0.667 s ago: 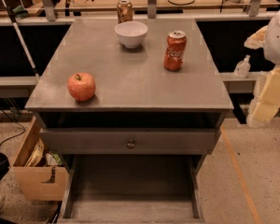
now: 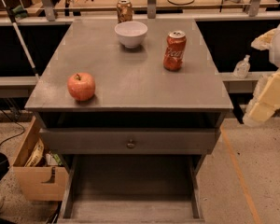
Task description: Place coke can into middle drawer
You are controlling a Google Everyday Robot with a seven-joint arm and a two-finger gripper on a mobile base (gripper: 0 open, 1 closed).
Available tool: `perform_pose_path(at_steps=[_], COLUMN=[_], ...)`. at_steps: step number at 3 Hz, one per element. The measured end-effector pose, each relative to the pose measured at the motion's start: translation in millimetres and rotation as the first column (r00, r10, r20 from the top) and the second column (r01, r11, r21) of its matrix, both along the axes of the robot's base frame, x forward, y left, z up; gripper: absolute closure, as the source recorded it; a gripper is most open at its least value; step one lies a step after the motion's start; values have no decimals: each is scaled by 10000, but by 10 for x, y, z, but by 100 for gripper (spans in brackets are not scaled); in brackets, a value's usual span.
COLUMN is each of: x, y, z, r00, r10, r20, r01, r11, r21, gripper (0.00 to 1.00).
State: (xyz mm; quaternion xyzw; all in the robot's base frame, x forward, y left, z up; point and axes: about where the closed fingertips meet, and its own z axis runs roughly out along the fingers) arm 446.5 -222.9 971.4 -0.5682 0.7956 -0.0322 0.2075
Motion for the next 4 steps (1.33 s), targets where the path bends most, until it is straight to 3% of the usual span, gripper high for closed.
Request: perform_pose_path(at_steps=[1,2,3,4], x=[351,928,1520,1750], y=[-135,-325,-433,-389], z=[-79,-38,-58,-193], r00=[9920,9635,9250,9235], r10=[-833,-1707,-2453,-2728], r20=[949,2061,2902,2695], r01=[683,894,470,349], r11=[9861,9312,8317,7596], r21=[1517,3533,5532,6494], gripper=[0,0,0,0])
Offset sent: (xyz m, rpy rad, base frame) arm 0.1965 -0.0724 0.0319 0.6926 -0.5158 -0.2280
